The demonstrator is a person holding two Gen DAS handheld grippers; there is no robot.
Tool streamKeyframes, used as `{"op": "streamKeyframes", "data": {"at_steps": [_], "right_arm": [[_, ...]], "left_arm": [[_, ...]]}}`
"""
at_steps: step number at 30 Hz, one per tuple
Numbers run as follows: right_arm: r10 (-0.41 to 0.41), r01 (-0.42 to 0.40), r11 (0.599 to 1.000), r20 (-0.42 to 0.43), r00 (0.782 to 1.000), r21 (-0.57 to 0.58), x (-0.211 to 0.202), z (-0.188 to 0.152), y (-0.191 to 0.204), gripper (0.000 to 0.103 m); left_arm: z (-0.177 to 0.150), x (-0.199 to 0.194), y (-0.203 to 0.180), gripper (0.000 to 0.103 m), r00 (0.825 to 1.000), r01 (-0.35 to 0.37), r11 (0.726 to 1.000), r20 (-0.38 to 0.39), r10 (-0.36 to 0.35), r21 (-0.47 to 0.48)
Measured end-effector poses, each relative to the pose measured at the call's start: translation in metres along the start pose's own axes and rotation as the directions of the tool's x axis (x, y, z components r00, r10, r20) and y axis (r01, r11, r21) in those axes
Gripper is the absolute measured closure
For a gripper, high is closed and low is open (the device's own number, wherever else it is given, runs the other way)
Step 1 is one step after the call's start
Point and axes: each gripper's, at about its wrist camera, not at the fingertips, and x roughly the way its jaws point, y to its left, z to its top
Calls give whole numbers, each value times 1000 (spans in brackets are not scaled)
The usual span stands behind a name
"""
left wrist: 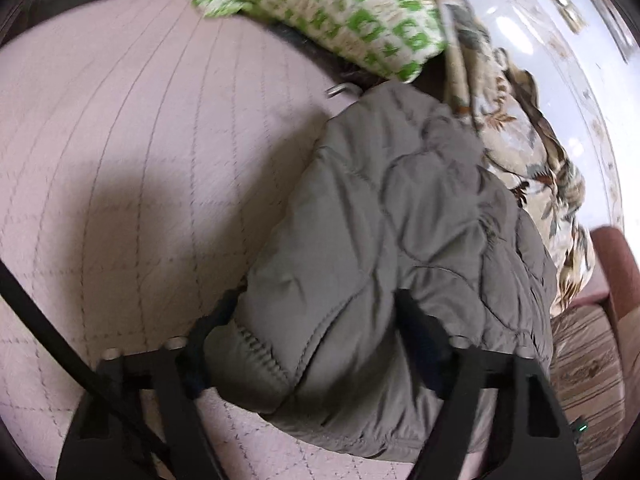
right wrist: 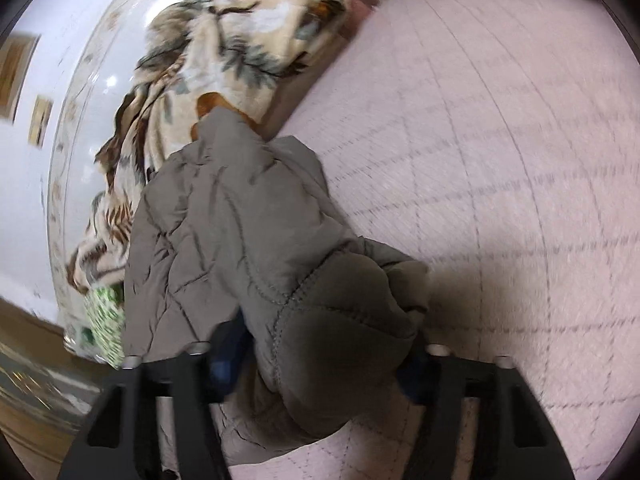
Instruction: Fold large clothes
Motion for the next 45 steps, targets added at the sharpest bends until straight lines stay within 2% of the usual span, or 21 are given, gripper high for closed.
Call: {"op": "streamKeyframes", "data": {"at_steps": [1,3,6,11,17,29,37,45], "right_arm": [[-13,13,999,9,1000,-41,-2,-1,7,55],[-39,42,993,36,999,-111,-5,-2,20,60],[-61,74,980,74,995,-183,-10,-5,34,63],[-58,78,970,94,994,-232,-17,-6,42,66],[-42,90,935,144,989,-343,-33,-12,69,70],[55,31,898,182,982,-439,-71,-22,102,72],[100,-5,871,166,981,-492,-107,-35,118,72],[116,-34,863,132,984,-504,-144,-54,111,72]], "left_arm": [[1,-2,-5,46,1000,-10,999,18,9,34],[1,-5,-13,56,999,-25,997,42,22,76],[3,-8,-20,60,998,-37,994,64,30,103],[3,-17,-29,63,994,-50,987,106,34,150],[7,-33,-36,65,989,-29,984,150,2,176],[20,-77,-51,66,973,28,981,219,-70,190],[19,-110,-50,67,971,52,982,220,-92,181],[-5,-153,-37,68,972,72,977,204,-113,199]]}}
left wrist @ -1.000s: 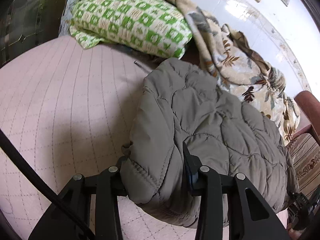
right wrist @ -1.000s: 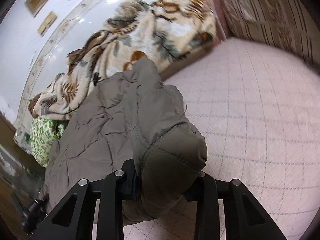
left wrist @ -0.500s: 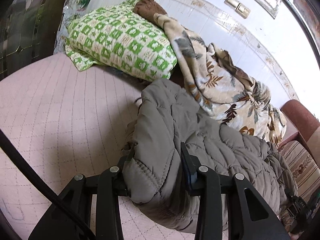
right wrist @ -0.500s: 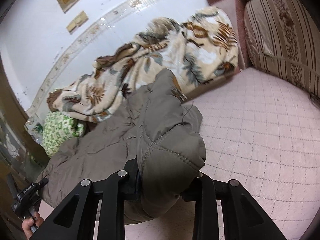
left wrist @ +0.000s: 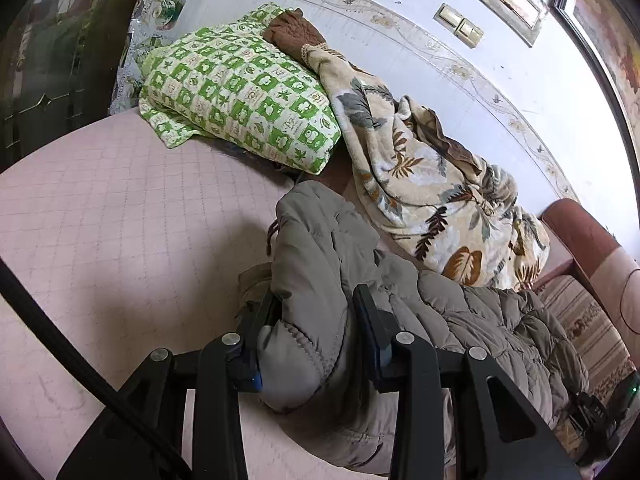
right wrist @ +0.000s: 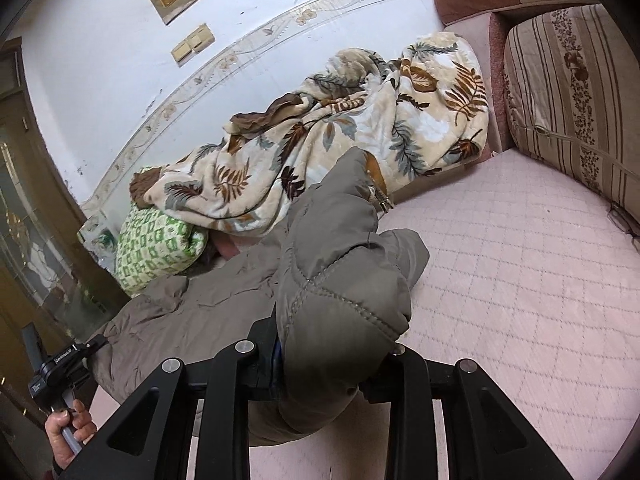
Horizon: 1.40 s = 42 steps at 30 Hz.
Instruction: Fold large clothes
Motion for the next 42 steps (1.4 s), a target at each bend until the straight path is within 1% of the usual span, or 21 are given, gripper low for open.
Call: {"op": "streamKeyframes", "data": {"at_steps": [4,7,13,17,19,21,23,24,25,26,27,28,31,32,34,35,37,38,39,40,42], "right_arm": [[-6,6,1000,-11,1000,-6,-19,-15,1,72],[-29,29,1000,-31,999,-4,-25,-31,-4,72],[-87,94,994,-139,986,50,-15,-67,-27,72],[-105,118,991,-172,979,66,-18,-84,-37,72],[-118,133,988,-187,975,72,-17,-89,-42,72],[-134,155,984,-209,969,88,-13,-94,-48,72],[-140,173,977,-244,960,121,-7,-100,-59,69],[-133,174,974,-253,958,147,-7,-102,-63,64],[-116,170,967,-268,957,190,-6,-103,-71,57],[-99,166,960,-282,954,225,-5,-103,-77,54],[-85,166,952,-298,951,257,-4,-103,-82,50],[-71,165,942,-305,950,293,-6,-103,-88,44],[-33,150,913,-298,954,379,-19,-99,-101,41],[-33,150,908,-290,956,391,-24,-97,-103,40],[-24,145,898,-283,959,415,-31,-97,-105,39],[-16,141,888,-279,960,437,-34,-97,-107,39],[3,137,859,-271,962,494,-40,-102,-115,39],[5,137,849,-268,963,510,-42,-103,-116,39],[-2,144,838,-261,965,526,-45,-103,-119,38],[-22,155,829,-246,969,537,-50,-103,-121,38],[-79,186,820,-215,973,541,-62,-97,-126,38]], "left_arm": [[-18,-18,4,68,1000,-17,1000,-12,17,8],[-37,-20,15,68,998,-44,999,-51,44,11],[-68,-10,44,67,983,-118,992,-146,111,-38],[-78,-14,53,66,979,-138,989,-156,128,-54],[-84,-12,56,63,974,-168,984,-163,158,-52],[-88,-8,60,54,966,-204,977,-174,191,-58],[-92,-6,66,49,960,-225,971,-188,207,-77],[-93,-4,69,47,958,-226,970,-199,205,-92],[-94,-3,71,44,957,-226,969,-206,202,-103],[-94,-3,75,37,955,-234,965,-213,206,-116],[-96,-3,80,33,954,-242,960,-216,210,-137],[-94,-5,84,33,954,-244,957,-215,207,-160],[-83,-21,104,33,955,-278,927,-180,237,-253],[-80,-26,107,33,953,-291,918,-162,254,-270],[-71,-38,111,33,945,-326,901,-119,305,-286],[-67,-43,111,33,943,-333,897,-95,319,-290],[-59,-51,108,33,937,-345,895,-53,345,-284],[-55,-56,102,33,933,-352,897,-20,360,-268],[-53,-57,96,33,932,-352,902,-2,363,-250],[-50,-57,90,33,932,-349,909,12,361,-227],[-47,-56,70,33,934,-344,927,46,354,-149]]}}
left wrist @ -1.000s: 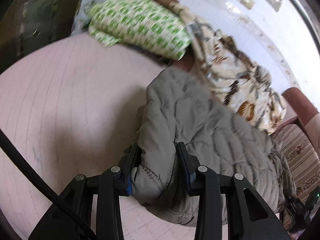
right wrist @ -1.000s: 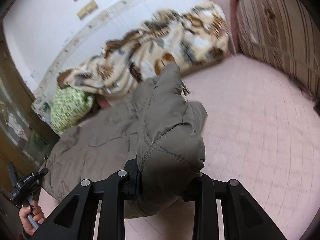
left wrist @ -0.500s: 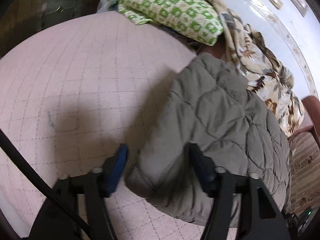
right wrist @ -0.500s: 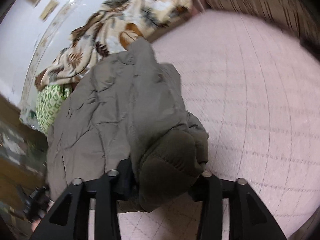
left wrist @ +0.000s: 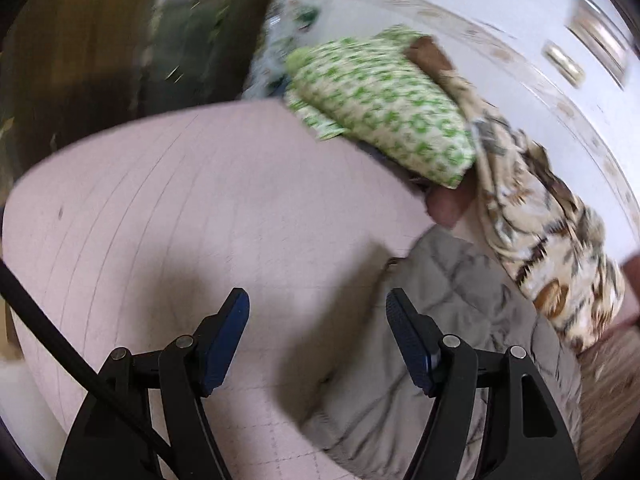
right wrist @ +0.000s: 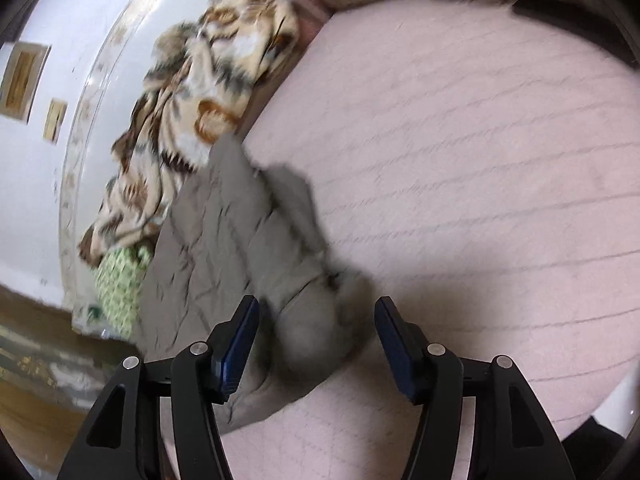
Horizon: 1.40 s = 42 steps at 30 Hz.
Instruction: Fold large clothes
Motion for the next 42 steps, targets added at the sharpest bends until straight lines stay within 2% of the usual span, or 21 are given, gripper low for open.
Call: {"op": "streamKeyframes", "data": {"at_steps": [3,5,7,8,11,13,15,18,20,22,24,30,33,36,40,42], "right_arm": [[-33,35,999,93,995,-27,-15,8,5,37],[-19,38,990,141,990,-133,-20,9,26,37],[15,25,972,169,986,-233,-20,4,47,37],[32,22,950,165,986,-312,-15,-1,64,37],[36,33,897,148,988,-440,1,-16,97,37],[32,41,874,142,989,-484,13,-24,107,37],[-6,78,860,143,990,-505,26,-25,112,37],[-37,105,854,141,989,-509,39,-23,111,37],[-81,154,840,161,984,-520,45,-23,106,37],[-98,147,853,123,988,-501,58,-19,100,37],[-135,167,851,100,986,-497,69,-19,95,37],[-167,157,887,16,986,-434,93,-15,74,36],[-190,189,867,45,981,-462,90,-18,80,36],[-191,222,845,113,975,-486,75,-25,89,36],[-164,273,769,235,958,-577,53,-43,115,35],[-115,251,745,251,961,-618,48,-53,127,35]], "left_arm": [[-6,-4,-36,33,999,31,989,28,-35,141],[-10,-4,-63,33,998,52,972,34,-61,230],[-19,-2,-92,33,996,79,942,20,-90,326],[-22,-2,-101,33,995,85,933,12,-96,349],[-38,1,-129,33,995,88,897,1,-98,434],[-50,5,-140,33,997,59,871,6,-72,488],[-58,9,-144,33,999,38,855,4,-48,517],[-64,20,-139,33,1000,18,854,-22,-7,520],[-66,31,-136,33,998,16,865,-60,16,501],[-67,44,-129,32,993,33,886,-117,24,463],[-67,48,-125,30,991,44,897,-135,18,440],[-78,49,-130,27,993,5,874,-106,53,487],[-79,46,-132,27,995,-12,865,-84,63,501],[-78,44,-131,27,995,-19,863,-71,64,505],[-78,41,-130,27,996,-18,862,-67,60,506],[-78,40,-130,27,996,-20,861,-64,61,507]]}}
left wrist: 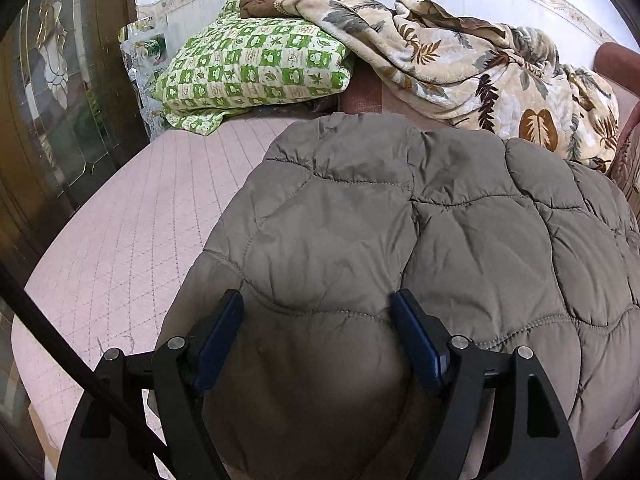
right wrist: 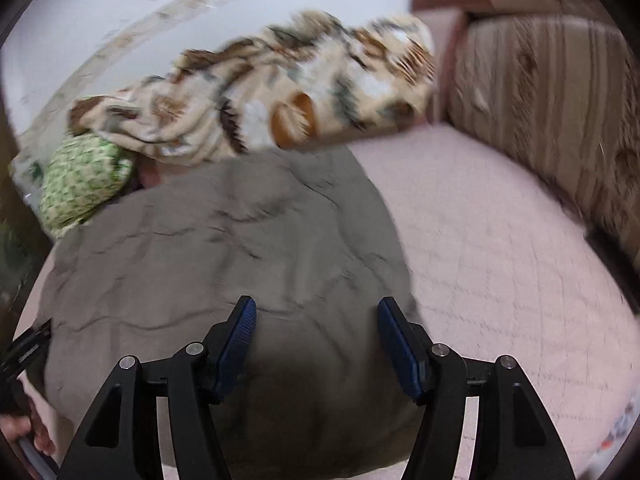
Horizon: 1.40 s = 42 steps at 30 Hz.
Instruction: Fold large clothes
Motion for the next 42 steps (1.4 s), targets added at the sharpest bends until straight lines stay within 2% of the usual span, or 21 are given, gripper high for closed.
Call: {"op": "streamKeyframes", "data": {"at_steps": [3,8,13,19,32,42], "right_arm": [[30,-29,997,24,999,-66,-5,-2,21,35],[101,-103,984,-25,995,-148,6,-13,54,35],[96,-102,974,-41,995,-203,15,-20,73,35],[92,-110,977,-103,990,-185,34,-26,72,34],[70,-94,974,-123,990,-208,39,-29,73,32],[79,-101,980,-127,989,-173,30,-27,70,31]], "left_arm": [[-1,-1,0,27,1000,-3,1000,4,3,9],[-2,-3,-3,27,1000,-11,1000,13,11,28],[-3,-3,-5,27,1000,-22,999,24,21,45],[-2,-2,-5,27,999,-26,999,27,24,48],[-1,-2,-6,26,999,-35,998,30,33,52],[-1,-4,-6,26,998,-51,998,35,50,25]]}}
